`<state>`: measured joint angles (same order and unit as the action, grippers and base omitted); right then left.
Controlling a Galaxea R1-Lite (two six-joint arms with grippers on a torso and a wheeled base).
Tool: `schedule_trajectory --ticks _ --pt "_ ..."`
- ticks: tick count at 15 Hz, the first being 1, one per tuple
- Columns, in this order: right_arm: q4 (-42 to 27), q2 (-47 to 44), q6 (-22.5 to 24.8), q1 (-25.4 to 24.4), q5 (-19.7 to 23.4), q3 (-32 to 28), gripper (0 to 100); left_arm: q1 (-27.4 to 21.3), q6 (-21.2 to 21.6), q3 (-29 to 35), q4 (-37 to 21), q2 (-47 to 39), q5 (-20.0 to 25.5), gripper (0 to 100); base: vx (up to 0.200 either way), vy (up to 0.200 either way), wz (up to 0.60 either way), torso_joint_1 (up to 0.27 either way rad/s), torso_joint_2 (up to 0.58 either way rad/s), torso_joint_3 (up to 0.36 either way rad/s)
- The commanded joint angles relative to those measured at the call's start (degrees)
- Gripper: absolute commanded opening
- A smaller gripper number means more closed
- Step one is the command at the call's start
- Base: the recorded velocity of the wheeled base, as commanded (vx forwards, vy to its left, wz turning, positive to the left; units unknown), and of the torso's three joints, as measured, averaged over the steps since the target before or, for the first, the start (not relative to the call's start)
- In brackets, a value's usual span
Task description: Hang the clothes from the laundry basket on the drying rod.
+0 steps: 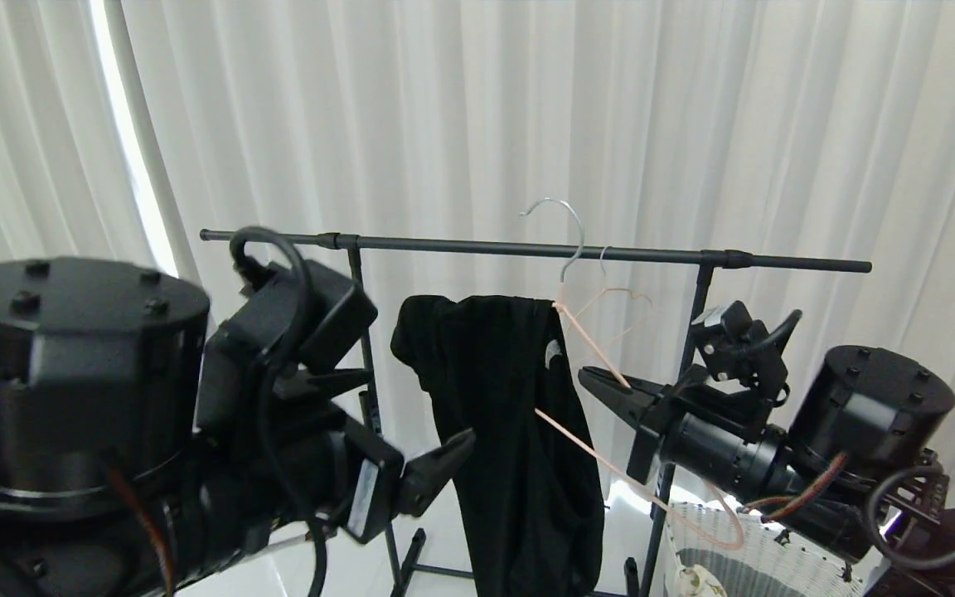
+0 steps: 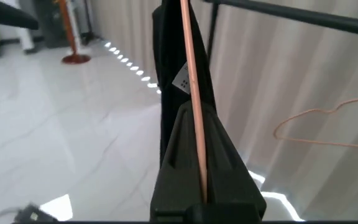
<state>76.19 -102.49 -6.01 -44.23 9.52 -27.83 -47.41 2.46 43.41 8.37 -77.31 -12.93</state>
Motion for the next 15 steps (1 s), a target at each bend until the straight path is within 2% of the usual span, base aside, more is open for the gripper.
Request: schedule_trajectory --ticks 1,2,3,5,6,8,10,13,15 --pt "1.8 4.0 3.4 2.4 7.2 7.4 0 0.7 7.3 -11.5 3.0 10.4 5.9 100 0.000 0.000 0.00 0.000 0.00 0.000" --pt "1.9 5.8 4.7 3.3 11.2 10.3 0 1.0 9.2 -14.2 3.3 13.2 7.0 100 0.000 0.000 0.00 0.000 0.00 0.000" --pt "1.9 6.6 5.0 3.4 12.8 11.4 0 1.0 9.4 -14.8 3.3 14.2 7.7 100 0.000 0.000 0.00 0.000 0.00 0.000" --pt "1.9 11.4 5.9 3.5 22.3 17.7 0 1.0 9.8 -15.2 3.3 16.8 11.4 100 0.000 0.000 0.00 0.000 0.00 0.000" --pt "1.9 12.3 7.9 3.5 25.9 20.3 0 0.9 10.5 -15.2 3.2 17.3 12.1 100 0.000 0.000 0.00 0.000 0.00 0.000" --pt "1.9 13.2 12.8 3.1 29.5 24.5 0 0.7 12.4 -15.5 3.2 17.8 14.7 100 0.000 0.000 0.00 0.000 0.00 0.000" --pt "1.9 14.2 12.8 0.6 29.6 24.8 0 -1.8 13.8 -15.8 3.2 16.4 18.9 100 0.000 0.000 0.00 0.000 0.00 0.000" --pt "1.9 14.6 13.2 0.4 29.8 24.8 0 -5.2 15.2 -15.5 3.3 11.1 19.9 100 0.000 0.000 0.00 0.000 0.00 0.000" --pt "1.9 15.4 15.9 -0.8 31.1 25.0 0 -5.7 15.3 -14.2 5.0 5.9 21.8 100 0.000 0.000 0.00 0.000 0.00 0.000"
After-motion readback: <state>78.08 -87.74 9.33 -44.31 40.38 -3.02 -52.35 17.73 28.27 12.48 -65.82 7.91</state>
